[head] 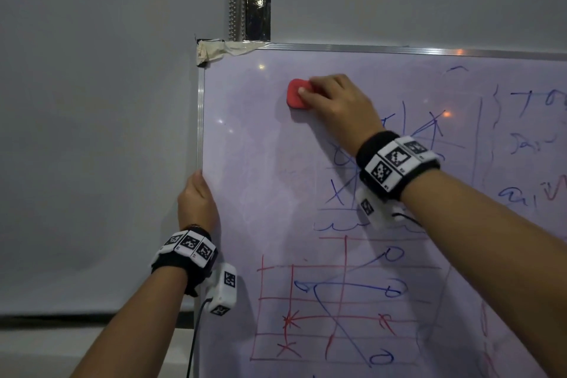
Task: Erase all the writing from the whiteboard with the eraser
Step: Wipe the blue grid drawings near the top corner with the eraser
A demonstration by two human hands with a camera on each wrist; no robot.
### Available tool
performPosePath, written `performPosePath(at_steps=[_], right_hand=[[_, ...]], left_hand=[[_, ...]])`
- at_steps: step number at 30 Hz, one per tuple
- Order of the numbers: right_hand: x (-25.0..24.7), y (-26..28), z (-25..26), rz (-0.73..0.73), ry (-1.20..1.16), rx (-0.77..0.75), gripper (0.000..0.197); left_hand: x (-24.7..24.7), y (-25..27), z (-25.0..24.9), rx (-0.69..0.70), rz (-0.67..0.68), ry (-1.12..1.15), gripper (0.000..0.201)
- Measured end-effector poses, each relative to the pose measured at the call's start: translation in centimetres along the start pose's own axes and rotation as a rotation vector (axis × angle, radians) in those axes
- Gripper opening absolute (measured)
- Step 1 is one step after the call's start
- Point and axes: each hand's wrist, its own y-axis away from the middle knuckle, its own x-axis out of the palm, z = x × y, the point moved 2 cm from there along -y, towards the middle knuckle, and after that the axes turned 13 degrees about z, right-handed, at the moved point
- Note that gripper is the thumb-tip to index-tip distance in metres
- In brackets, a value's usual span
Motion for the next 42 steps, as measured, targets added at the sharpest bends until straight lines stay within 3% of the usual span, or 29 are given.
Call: performPosePath(at_steps=[3,5,7,9,11,13,16,18,20,23,25,27,30,32,34,36,38,40,42], right_hand=[[1.3,4.6,3.7,-0.002,-0.129,-0.111,0.027],[2.5,11.0,7.4,0.129,-0.175,-0.319,0.032],[3.1,16.8,10.2,0.282,-0.126,-0.497,0.019],[3.2,17.9,9.7,0.320,-0.092,-0.605,0.019],[2.6,14.7,7.0,0.264,-0.072,-0.584,0.021],[1.6,9.5,3.5,0.134,-0.096,-0.401,0.024],[0.2,2.9,0.2,0.072,-0.084,-0.083,0.024],[0.3,2.2,1.5,0.063,-0.118,-0.019,0.021],[1.3,5.1,4.5,0.064,-0.178,-0.155,0.024],[2.2,12.6,9.3,0.284,-0.165,-0.469,0.034],[2.0,13.5,8.5,0.351,-0.138,-0.567,0.035],[0.8,9.9,5.4,0.283,-0.106,-0.437,0.028],[-2.2,3.9,-1.5,0.146,-0.091,0.069,0.026],[-2.8,2.8,-3.9,0.079,-0.050,0.158,0.035],[-2.4,3.7,-2.3,0.204,-0.097,0.215,0.029],[-1.0,7.8,1.0,0.244,-0.190,0.142,0.022],[0.7,13.7,4.4,0.348,-0.237,-0.117,0.024],[1.7,18.5,6.4,0.396,-0.092,-0.347,0.028],[1.5,18.0,5.5,0.440,-0.048,-0.493,0.028]], left_hand=[[0.0,-0.1,0.1,0.012,0.000,-0.005,0.045],[0.0,-0.2,0.3,0.017,0.002,-0.011,0.043],[0.0,-0.2,0.3,0.018,0.009,-0.016,0.041],[0.1,-0.3,0.3,0.022,0.001,-0.013,0.042],[0.1,-0.2,0.3,0.017,-0.005,-0.012,0.043],[0.2,-0.3,0.4,0.019,-0.013,-0.017,0.043],[0.2,-0.3,0.5,0.016,-0.019,-0.029,0.043],[0.2,-0.3,0.5,0.020,-0.013,-0.033,0.043],[0.1,-0.4,0.6,0.022,-0.019,-0.028,0.044],[0.1,-0.4,0.7,0.025,-0.019,-0.025,0.045],[0.1,-0.5,0.6,0.024,-0.021,-0.020,0.047],[0.2,-0.3,0.5,0.022,-0.018,-0.019,0.047],[0.2,-0.3,0.5,0.027,-0.031,-0.030,0.047],[0.1,-0.3,0.5,0.035,-0.041,-0.048,0.046],[0.1,-0.3,0.5,0.036,-0.045,-0.059,0.046],[0.0,-0.2,0.2,0.024,-0.049,-0.068,0.046],[0.0,-0.1,-0.1,0.015,-0.041,-0.089,0.045],[-0.1,-0.1,-0.3,0.019,-0.035,-0.108,0.044],[-0.2,-0.3,-0.4,0.037,-0.038,-0.125,0.043]])
